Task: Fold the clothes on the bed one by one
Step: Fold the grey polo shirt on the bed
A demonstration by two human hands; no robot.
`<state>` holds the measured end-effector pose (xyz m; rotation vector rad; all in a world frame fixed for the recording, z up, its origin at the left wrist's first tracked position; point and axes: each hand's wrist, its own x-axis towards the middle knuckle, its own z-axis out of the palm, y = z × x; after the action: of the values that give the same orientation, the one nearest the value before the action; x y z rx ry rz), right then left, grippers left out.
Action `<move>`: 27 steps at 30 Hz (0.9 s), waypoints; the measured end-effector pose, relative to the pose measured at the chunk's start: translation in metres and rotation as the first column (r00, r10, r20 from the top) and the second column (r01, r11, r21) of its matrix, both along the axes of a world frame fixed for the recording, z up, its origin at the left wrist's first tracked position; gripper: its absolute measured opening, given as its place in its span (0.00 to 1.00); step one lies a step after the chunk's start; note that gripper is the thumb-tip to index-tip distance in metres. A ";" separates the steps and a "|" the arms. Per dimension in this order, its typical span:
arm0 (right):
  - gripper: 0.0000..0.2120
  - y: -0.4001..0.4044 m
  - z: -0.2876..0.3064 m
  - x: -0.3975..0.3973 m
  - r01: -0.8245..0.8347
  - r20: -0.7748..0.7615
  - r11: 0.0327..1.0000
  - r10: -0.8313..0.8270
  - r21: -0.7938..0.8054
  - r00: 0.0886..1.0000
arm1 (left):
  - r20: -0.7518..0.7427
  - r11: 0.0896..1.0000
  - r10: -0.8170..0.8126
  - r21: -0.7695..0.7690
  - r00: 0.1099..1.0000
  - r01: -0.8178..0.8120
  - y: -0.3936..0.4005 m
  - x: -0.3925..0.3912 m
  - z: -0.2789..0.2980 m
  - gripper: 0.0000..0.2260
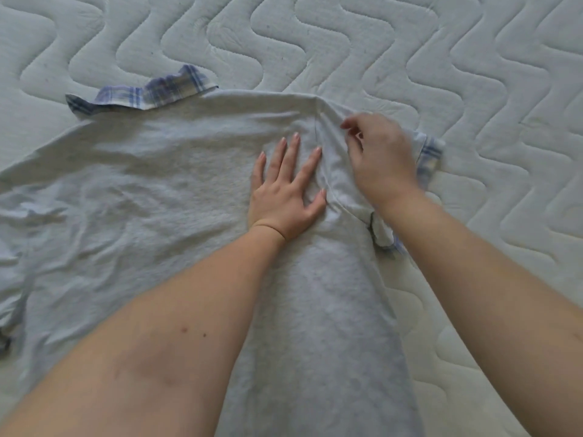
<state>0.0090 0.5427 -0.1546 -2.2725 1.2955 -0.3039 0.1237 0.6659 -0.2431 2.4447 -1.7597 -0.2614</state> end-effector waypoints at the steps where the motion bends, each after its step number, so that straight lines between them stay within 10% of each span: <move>1: 0.12 0.019 0.002 -0.016 0.011 -0.004 1.000 -0.011 0.000 1.000 | -0.013 1.000 -0.005 0.017 1.000 0.005 -0.001 0.001 0.002 0.31; 7: 0.21 0.099 -0.004 -0.096 0.158 -0.247 0.983 -0.130 0.096 0.960 | -0.203 0.978 -0.075 0.175 0.976 0.112 -0.001 0.013 0.030 0.26; 12: 0.22 0.114 -0.014 -0.121 0.181 -0.257 0.983 -0.165 0.041 0.952 | -0.201 0.910 -0.414 -0.120 0.888 0.397 0.002 -0.036 0.063 0.23; 20: 0.13 0.107 -0.010 -0.140 0.120 -0.082 0.977 -0.136 -0.176 0.987 | -0.119 0.849 -0.462 -0.347 0.879 0.400 0.002 -0.063 0.068 0.01; 27: 0.14 0.118 -0.015 -0.134 0.173 -0.205 0.981 -0.189 -0.091 0.960 | -0.202 0.856 -0.514 -0.184 0.834 0.483 0.007 -0.055 0.065 0.09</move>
<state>-0.1248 0.6607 -0.1697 -2.3003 1.6324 -0.1753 0.0689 0.6724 -0.1786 1.7332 -2.1874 -0.4599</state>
